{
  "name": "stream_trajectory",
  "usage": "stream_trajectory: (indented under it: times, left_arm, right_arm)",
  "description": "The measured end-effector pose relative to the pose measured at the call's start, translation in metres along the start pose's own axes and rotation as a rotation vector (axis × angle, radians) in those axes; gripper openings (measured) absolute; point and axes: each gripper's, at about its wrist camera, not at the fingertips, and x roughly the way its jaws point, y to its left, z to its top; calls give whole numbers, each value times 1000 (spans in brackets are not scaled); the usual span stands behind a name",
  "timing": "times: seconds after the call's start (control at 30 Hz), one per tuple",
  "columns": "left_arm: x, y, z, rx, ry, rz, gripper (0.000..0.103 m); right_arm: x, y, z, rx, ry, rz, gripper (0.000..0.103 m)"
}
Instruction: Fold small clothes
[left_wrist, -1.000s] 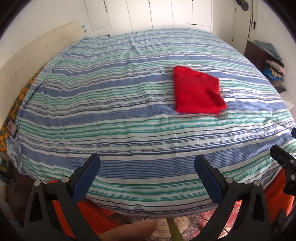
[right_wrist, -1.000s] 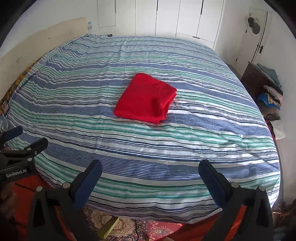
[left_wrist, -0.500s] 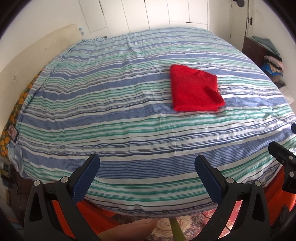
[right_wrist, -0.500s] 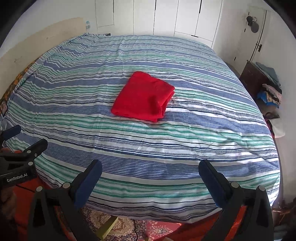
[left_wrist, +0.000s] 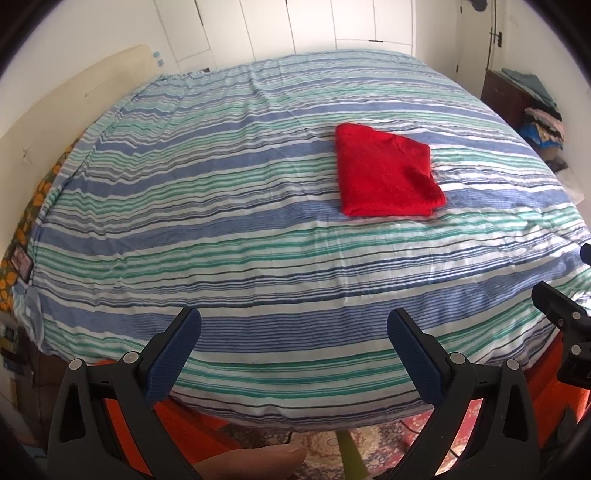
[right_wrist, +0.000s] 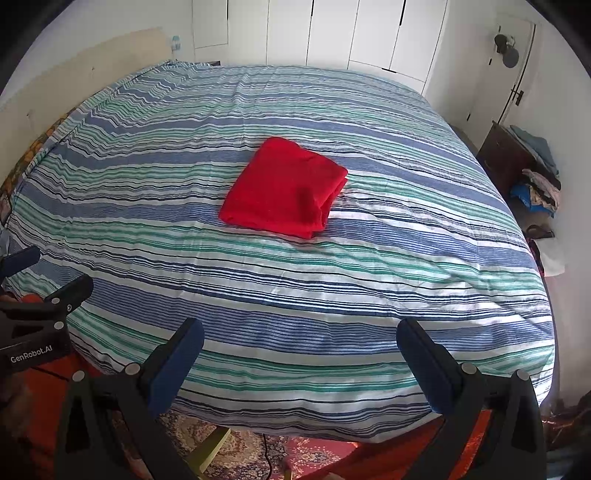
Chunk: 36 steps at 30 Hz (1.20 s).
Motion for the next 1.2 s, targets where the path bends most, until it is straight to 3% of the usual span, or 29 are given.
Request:
stream_trajectory:
  times: [1.2]
  left_arm:
    - [1,-5,1,7,5,-5,101]
  right_arm:
    - [0,2,1,-1,13,6,103]
